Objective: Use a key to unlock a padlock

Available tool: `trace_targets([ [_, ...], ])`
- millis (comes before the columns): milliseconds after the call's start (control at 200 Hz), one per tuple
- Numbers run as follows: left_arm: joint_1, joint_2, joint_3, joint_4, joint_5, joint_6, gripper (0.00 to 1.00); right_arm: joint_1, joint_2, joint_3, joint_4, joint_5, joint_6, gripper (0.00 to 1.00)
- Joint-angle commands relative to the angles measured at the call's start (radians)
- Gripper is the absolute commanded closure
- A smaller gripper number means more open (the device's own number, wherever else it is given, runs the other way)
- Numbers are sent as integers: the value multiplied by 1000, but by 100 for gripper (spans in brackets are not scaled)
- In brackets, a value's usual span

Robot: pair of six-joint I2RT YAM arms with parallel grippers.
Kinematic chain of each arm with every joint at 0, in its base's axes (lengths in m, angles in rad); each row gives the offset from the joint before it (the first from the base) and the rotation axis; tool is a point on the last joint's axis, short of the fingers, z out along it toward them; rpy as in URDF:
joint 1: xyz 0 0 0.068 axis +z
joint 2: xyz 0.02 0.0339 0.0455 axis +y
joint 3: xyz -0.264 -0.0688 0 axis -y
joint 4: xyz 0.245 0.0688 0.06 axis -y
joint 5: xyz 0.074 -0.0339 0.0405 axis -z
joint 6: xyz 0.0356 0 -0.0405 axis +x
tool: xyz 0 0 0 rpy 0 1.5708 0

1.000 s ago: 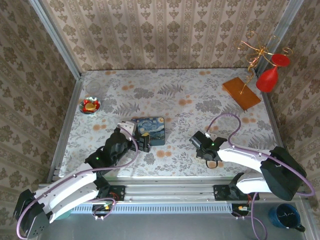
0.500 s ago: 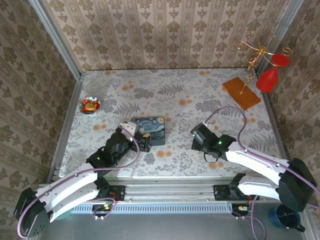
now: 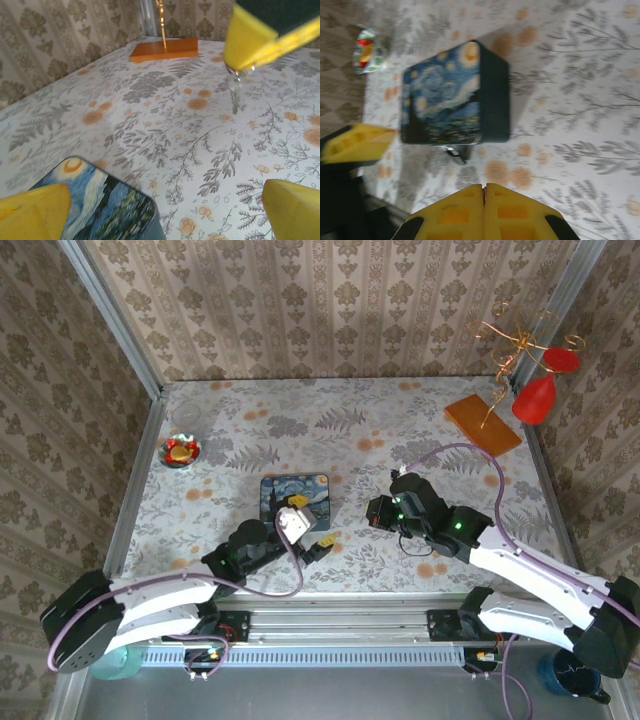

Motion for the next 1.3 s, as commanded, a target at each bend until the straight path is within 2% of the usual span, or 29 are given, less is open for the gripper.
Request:
trace_targets([
  [0, -7, 65, 80, 152, 104, 88, 4, 33, -23, 65, 35, -30, -3, 100],
  [205, -4, 175, 177, 159, 181, 88, 20, 64, -31, 92, 61, -67, -40, 100],
  [295, 0, 205, 211, 139, 261, 62, 33, 75, -36, 97, 52, -62, -63, 100],
  [370, 0, 229, 225, 137, 280, 42, 47, 75, -45, 88, 51, -52, -71, 100],
  [410, -2, 238, 229, 139, 278, 37, 51, 75, -48, 85, 53, -52, -74, 100],
  [530, -2, 240, 231, 140, 265, 20, 54, 75, -58, 77, 65, -54, -83, 100],
  [605, -1, 239, 231, 142, 243, 4, 65, 75, -62, 78, 58, -44, -92, 100],
  [760, -1, 228, 215, 156, 216, -12, 75, 75, -65, 69, 41, -13, -97, 100],
  [970, -1, 196, 205, 137, 180, -27, 100, 75, -57, 97, -3, 9, -89, 100],
  [1035, 0, 184, 201, 132, 157, -13, 100, 74, -60, 92, -17, 27, -90, 100],
  [1160, 2, 150, 223, 57, 97, 41, 100, 74, -75, 58, -6, 50, -79, 88],
  [1295, 12, 125, 272, -108, 95, 158, 100, 74, -106, 22, 8, 83, -62, 66],
])
